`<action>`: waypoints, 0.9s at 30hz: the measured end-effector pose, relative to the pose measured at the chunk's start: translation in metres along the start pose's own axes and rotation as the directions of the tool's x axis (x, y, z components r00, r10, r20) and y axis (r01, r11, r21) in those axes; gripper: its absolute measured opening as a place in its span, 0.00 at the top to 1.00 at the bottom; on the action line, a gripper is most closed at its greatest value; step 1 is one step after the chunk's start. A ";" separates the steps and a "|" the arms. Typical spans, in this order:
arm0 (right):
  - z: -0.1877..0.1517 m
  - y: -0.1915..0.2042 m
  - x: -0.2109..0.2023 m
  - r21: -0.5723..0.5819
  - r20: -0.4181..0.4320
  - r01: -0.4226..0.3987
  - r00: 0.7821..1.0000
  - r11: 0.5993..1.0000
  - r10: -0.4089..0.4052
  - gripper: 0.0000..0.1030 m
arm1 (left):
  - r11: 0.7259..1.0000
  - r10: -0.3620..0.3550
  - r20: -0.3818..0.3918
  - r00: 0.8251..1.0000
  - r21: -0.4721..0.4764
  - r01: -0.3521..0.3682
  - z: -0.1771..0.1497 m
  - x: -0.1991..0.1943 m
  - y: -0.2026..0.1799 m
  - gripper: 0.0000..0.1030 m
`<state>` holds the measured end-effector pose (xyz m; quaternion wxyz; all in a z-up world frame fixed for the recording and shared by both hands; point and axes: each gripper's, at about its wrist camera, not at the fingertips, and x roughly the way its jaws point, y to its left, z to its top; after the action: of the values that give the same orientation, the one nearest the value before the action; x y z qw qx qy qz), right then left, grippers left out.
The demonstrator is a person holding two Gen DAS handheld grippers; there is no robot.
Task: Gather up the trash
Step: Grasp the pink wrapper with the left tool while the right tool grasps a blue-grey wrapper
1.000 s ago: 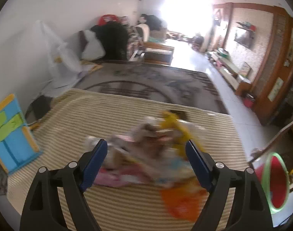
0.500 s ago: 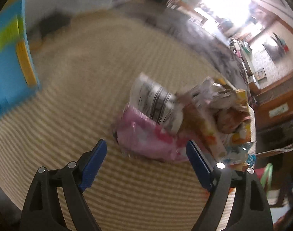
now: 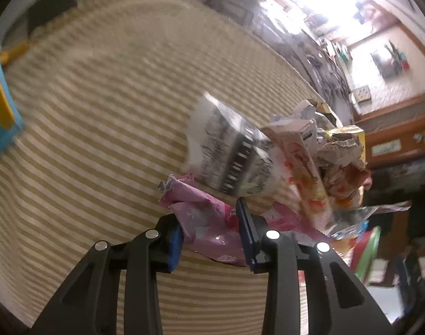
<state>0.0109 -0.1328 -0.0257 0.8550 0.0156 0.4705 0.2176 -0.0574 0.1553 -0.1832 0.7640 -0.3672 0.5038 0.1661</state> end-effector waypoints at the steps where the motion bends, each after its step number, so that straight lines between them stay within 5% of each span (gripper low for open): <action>1: 0.001 0.006 0.005 -0.024 -0.017 -0.004 1.000 1.000 0.004 0.22 | 0.999 0.021 0.017 1.000 0.033 -0.022 0.001 -0.004 -0.001 0.69; 7: 0.003 0.032 0.040 -0.168 -0.102 -0.033 0.995 0.985 0.016 0.22 | 0.940 0.137 0.139 0.981 0.295 -0.173 -0.004 -0.029 -0.016 0.69; 16: 0.001 0.055 0.095 -0.286 -0.202 -0.051 0.979 0.957 -0.009 0.18 | 0.935 0.133 0.122 0.984 0.314 -0.165 0.001 -0.028 -0.006 0.67; 18: -0.002 0.052 0.104 -0.261 -0.215 -0.028 0.976 0.965 -0.030 0.37 | 0.936 0.133 0.125 0.983 0.311 -0.166 0.000 -0.030 -0.006 0.67; 22: -0.005 0.046 0.094 -0.201 -0.193 -0.045 0.981 0.979 0.006 0.52 | 0.929 0.129 0.153 0.980 0.327 -0.173 -0.003 -0.036 -0.013 0.67; 25: -0.001 0.043 0.072 -0.172 -0.144 -0.058 0.989 0.983 0.033 0.95 | 0.924 0.110 0.185 0.977 0.344 -0.169 -0.003 -0.045 -0.023 0.67; 27: 0.002 0.039 0.054 -0.156 -0.096 -0.056 0.995 0.986 0.042 0.99 | 0.920 0.090 0.216 0.972 0.357 -0.164 -0.001 -0.055 -0.032 0.67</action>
<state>0.0237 -0.0762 -0.0584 0.8254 -0.0507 0.4901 0.2757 -0.0619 0.1398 -0.1220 0.8531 -0.1639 0.4714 0.1523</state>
